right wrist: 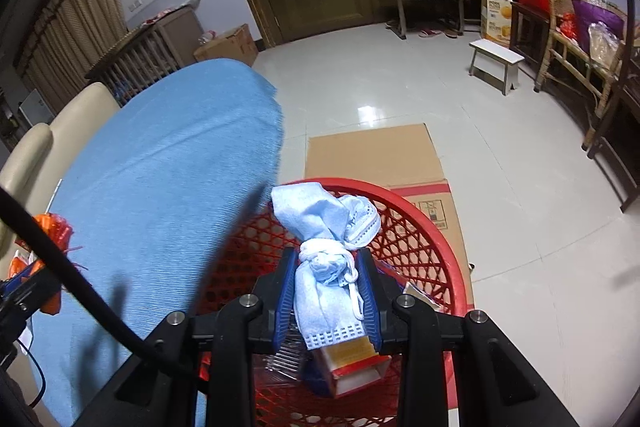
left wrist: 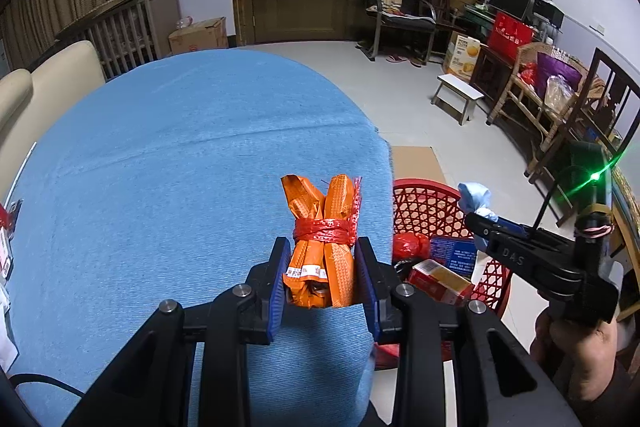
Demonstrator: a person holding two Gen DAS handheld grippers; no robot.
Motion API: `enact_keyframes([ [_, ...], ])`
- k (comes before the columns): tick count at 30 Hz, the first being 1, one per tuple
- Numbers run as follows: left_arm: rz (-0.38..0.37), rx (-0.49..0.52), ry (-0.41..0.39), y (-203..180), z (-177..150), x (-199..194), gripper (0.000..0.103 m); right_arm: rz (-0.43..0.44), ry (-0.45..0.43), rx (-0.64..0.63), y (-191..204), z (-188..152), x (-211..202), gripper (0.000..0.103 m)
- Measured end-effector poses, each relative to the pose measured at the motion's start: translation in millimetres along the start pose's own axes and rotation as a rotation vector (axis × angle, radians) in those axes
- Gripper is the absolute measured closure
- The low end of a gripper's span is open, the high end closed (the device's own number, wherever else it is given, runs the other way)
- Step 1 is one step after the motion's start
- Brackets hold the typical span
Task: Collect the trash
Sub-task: 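Open the right tool over the basket while the left tool releases the orange wrapper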
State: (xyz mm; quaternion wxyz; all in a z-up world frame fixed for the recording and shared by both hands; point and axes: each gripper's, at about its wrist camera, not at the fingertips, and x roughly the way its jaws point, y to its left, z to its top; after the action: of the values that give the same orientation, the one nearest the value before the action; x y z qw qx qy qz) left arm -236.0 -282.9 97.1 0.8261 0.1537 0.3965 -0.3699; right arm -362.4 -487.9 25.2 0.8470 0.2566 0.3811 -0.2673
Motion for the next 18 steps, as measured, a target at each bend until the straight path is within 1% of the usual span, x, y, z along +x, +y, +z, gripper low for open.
enact_keyframes([
  [6, -0.012, 0.016, 0.008, -7.9, 2.2, 4.6, 0.069, -0.013, 0.017, 0.012, -6.1, -5.3, 2.8, 0.07],
  [18, -0.033, 0.053, 0.019, -29.7, 3.6, 15.0, 0.069, -0.032, 0.034, 0.028, -19.9, -1.1, 13.3, 0.07],
])
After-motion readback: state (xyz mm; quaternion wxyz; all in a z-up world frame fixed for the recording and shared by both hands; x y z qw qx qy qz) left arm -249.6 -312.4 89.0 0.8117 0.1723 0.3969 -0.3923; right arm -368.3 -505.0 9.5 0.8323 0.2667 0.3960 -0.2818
